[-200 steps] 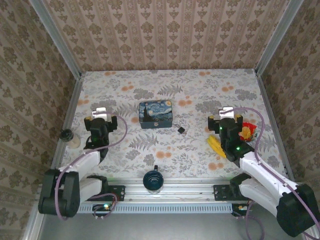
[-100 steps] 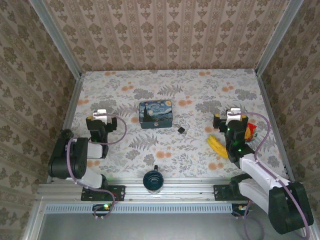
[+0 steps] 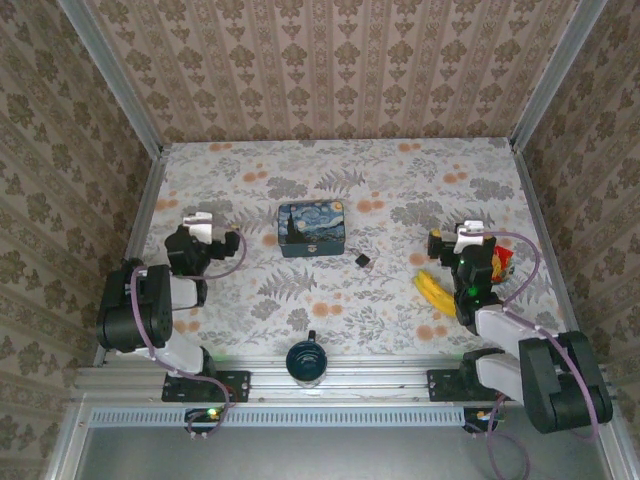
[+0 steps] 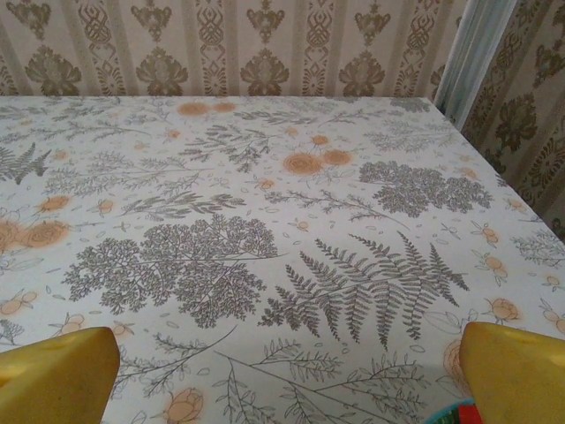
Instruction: Unlock a padlock with a key
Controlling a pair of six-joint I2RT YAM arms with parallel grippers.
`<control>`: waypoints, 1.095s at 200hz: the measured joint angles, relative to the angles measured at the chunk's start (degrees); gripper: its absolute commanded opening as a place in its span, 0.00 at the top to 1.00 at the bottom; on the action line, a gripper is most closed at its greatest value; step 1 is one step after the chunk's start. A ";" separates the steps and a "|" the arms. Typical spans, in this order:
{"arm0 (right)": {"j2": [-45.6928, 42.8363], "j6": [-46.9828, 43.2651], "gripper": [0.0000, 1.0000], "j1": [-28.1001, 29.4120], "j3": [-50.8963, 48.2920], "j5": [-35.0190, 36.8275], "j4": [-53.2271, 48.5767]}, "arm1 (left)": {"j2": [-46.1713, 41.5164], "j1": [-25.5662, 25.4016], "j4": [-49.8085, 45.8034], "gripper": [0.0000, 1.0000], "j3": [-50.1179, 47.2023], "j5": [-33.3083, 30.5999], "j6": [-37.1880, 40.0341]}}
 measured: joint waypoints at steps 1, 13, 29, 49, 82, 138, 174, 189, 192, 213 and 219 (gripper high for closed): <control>0.11 0.00 0.00 -0.04 0.00 -0.02 0.13 | 0.00 0.00 -0.07 0.00 0.00 0.00 0.00; 1.95 0.22 0.00 -1.16 -0.02 -0.79 2.38 | 0.00 0.00 -0.52 0.00 0.00 -0.35 -0.28; 4.22 1.14 0.00 -2.73 0.00 -2.12 4.63 | 0.00 -0.04 -1.01 0.00 0.00 -1.22 -0.61; 6.78 2.45 0.00 -4.20 -0.02 -4.37 7.82 | 0.00 -0.37 -1.79 0.00 0.00 -2.19 -0.63; 17.29 3.48 0.00 -4.68 -0.04 -8.37 17.22 | 0.00 -0.70 -2.05 0.00 0.02 -3.21 -0.63; 22.16 3.85 0.00 -5.40 4.52 -12.20 14.93 | 0.00 -0.70 -2.14 0.00 0.07 -3.67 -0.63; 22.16 3.06 0.00 -4.94 11.74 -14.58 8.87 | -0.02 -0.81 -2.16 0.00 0.15 -3.87 -0.61; 22.16 2.95 0.00 -4.85 11.74 -14.95 7.23 | 0.00 -1.03 -2.16 0.00 0.17 -4.09 -0.61; 22.16 2.95 0.00 -4.85 11.74 -14.99 6.84 | 0.00 -1.05 -2.16 0.00 0.17 -4.09 -0.61; 22.16 2.95 0.00 -4.85 11.72 -15.15 5.40 | 0.00 -1.14 -2.16 0.00 0.17 -4.09 -0.61; 22.16 2.95 0.00 -4.85 11.72 -15.15 5.20 | 0.00 -1.14 -2.16 0.00 0.17 -4.15 -0.61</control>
